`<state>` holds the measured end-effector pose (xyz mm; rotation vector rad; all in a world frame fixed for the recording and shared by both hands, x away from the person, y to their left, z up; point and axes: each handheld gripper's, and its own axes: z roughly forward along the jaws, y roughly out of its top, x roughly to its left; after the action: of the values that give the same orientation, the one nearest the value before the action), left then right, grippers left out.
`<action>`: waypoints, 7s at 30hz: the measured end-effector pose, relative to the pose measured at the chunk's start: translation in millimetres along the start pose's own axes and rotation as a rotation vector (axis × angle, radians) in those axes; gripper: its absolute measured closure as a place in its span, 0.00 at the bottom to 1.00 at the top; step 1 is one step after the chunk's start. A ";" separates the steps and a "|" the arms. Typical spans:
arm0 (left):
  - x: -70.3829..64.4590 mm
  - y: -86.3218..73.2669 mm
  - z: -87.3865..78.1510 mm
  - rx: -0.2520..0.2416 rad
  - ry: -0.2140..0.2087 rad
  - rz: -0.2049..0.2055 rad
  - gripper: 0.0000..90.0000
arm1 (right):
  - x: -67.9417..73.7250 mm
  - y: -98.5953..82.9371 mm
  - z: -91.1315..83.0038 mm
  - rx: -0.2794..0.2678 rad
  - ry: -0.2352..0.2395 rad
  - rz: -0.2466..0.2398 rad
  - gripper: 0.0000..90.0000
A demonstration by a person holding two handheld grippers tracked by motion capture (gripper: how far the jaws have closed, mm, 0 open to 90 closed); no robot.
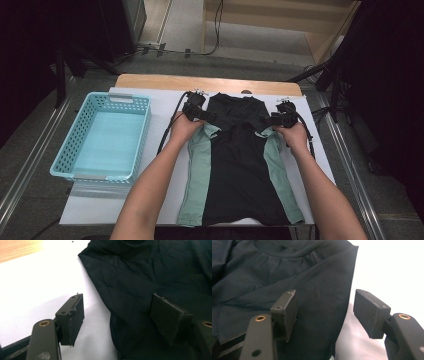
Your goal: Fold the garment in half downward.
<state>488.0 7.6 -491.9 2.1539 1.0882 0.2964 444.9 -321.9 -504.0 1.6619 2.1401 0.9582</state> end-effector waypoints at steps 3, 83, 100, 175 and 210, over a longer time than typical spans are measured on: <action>1.4 -1.7 3.2 0.004 0.008 -0.004 0.32 | -0.9 -0.2 3.2 -0.003 0.005 0.014 0.38; -4.5 50.8 -79.0 -0.223 0.020 -0.035 0.93 | 53.6 77.4 -59.9 -0.159 0.015 -0.033 0.89; -13.0 32.8 -75.0 -0.192 -0.058 -0.032 0.93 | 57.4 59.0 -49.2 -0.124 0.045 -0.020 0.89; -65.2 -42.5 -98.6 -0.182 -0.245 0.064 0.93 | 90.5 -15.3 -75.2 -0.089 0.162 -0.156 0.88; -75.8 -84.9 -112.6 -0.078 -0.274 0.106 0.93 | 102.4 -64.0 -87.9 -0.003 0.207 -0.181 0.88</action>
<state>334.2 37.5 -458.9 2.1115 0.7978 0.0858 314.2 -263.7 -460.8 1.3904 2.3717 1.1181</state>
